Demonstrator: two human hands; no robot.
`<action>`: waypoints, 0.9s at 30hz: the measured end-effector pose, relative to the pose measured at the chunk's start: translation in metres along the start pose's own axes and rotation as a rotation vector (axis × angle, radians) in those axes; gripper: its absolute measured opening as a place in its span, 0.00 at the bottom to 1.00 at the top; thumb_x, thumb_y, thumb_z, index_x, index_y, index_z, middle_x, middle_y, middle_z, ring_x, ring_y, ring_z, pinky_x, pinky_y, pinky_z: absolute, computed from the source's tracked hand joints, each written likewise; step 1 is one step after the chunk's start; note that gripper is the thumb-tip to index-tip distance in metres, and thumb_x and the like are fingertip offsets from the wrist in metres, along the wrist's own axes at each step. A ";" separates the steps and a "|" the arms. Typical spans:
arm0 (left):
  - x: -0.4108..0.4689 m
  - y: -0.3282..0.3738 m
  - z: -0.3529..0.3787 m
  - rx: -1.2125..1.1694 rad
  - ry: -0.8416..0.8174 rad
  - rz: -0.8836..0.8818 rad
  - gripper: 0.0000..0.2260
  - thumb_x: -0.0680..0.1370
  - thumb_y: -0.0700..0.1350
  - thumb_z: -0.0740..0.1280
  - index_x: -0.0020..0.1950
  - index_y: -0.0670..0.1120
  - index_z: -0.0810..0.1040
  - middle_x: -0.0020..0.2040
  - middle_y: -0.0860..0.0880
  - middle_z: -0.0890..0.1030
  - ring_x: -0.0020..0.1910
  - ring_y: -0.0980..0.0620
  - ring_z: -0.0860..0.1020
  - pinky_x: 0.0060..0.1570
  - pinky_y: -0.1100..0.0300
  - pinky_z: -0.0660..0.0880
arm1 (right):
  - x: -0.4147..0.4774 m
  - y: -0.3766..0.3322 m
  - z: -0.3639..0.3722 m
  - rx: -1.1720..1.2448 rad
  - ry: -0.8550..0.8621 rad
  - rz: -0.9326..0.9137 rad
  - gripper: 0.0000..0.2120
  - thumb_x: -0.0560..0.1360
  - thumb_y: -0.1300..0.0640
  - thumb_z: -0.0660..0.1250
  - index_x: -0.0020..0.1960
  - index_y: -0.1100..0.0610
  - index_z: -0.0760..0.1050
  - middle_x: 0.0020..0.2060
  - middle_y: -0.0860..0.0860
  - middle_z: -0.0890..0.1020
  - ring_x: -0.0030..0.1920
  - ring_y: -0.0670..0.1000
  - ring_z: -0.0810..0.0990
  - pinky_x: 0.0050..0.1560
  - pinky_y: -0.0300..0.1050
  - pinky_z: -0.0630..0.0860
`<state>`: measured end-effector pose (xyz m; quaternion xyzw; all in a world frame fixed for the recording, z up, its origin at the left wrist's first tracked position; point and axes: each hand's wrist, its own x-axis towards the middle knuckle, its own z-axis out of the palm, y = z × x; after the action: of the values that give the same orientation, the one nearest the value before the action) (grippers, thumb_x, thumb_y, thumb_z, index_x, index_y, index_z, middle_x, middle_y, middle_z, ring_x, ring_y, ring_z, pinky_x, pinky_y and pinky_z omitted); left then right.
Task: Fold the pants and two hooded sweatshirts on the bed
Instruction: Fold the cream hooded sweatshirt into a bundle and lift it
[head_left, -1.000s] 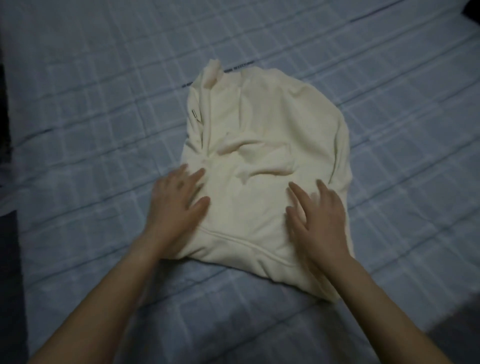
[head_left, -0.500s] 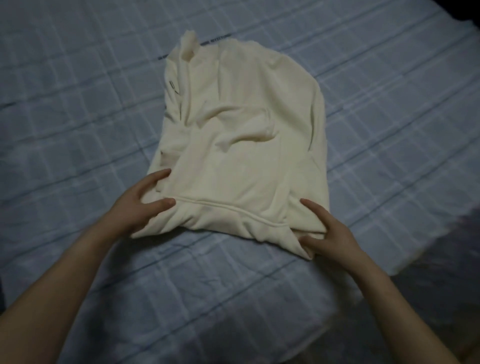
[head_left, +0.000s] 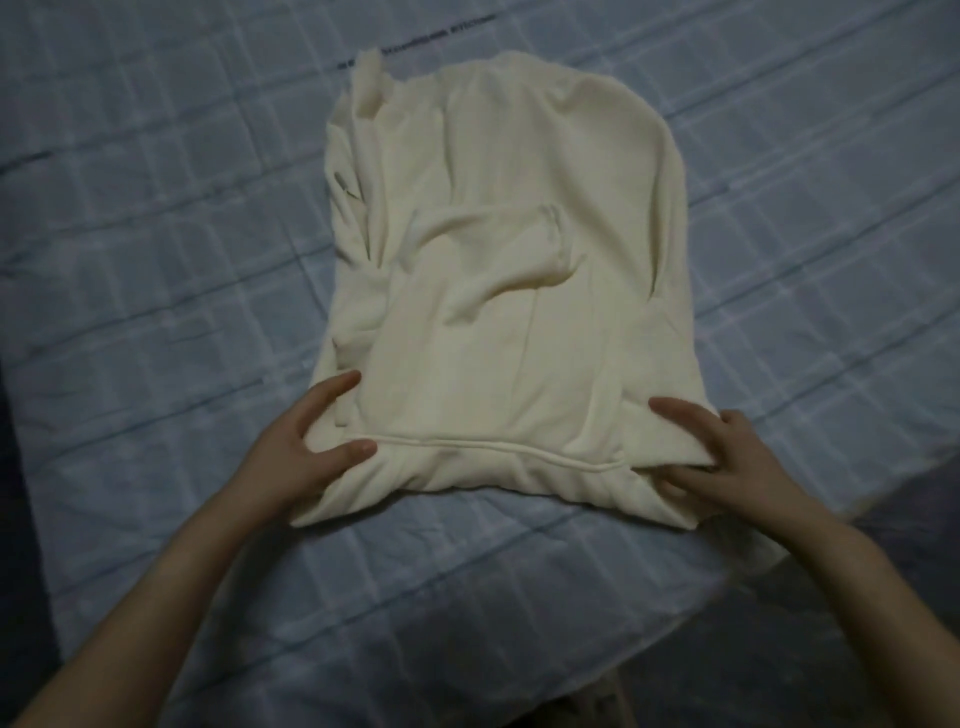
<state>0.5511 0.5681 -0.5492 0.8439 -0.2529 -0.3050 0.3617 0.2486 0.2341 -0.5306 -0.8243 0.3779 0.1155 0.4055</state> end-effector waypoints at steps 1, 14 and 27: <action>0.001 0.002 -0.003 0.058 0.004 0.008 0.35 0.64 0.60 0.79 0.68 0.66 0.69 0.67 0.58 0.72 0.62 0.66 0.68 0.57 0.81 0.60 | 0.001 -0.004 -0.005 -0.010 -0.013 -0.006 0.35 0.71 0.55 0.78 0.68 0.32 0.66 0.59 0.53 0.69 0.57 0.51 0.73 0.56 0.34 0.64; 0.204 0.077 -0.041 0.013 0.283 0.004 0.34 0.67 0.62 0.70 0.73 0.60 0.68 0.70 0.41 0.67 0.70 0.41 0.67 0.72 0.45 0.65 | 0.181 -0.094 -0.086 -0.062 0.356 -0.245 0.24 0.80 0.50 0.65 0.75 0.44 0.68 0.73 0.59 0.65 0.73 0.57 0.64 0.70 0.45 0.59; 0.347 0.090 -0.069 -0.281 0.293 -0.042 0.17 0.81 0.44 0.64 0.69 0.58 0.72 0.46 0.48 0.82 0.37 0.57 0.80 0.36 0.69 0.75 | 0.372 -0.123 -0.147 0.090 0.110 -0.279 0.20 0.84 0.47 0.57 0.76 0.43 0.65 0.72 0.43 0.69 0.71 0.45 0.66 0.70 0.43 0.60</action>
<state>0.8185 0.3199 -0.5573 0.8256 -0.1349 -0.2186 0.5023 0.5755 -0.0272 -0.5493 -0.8548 0.2860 -0.0043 0.4330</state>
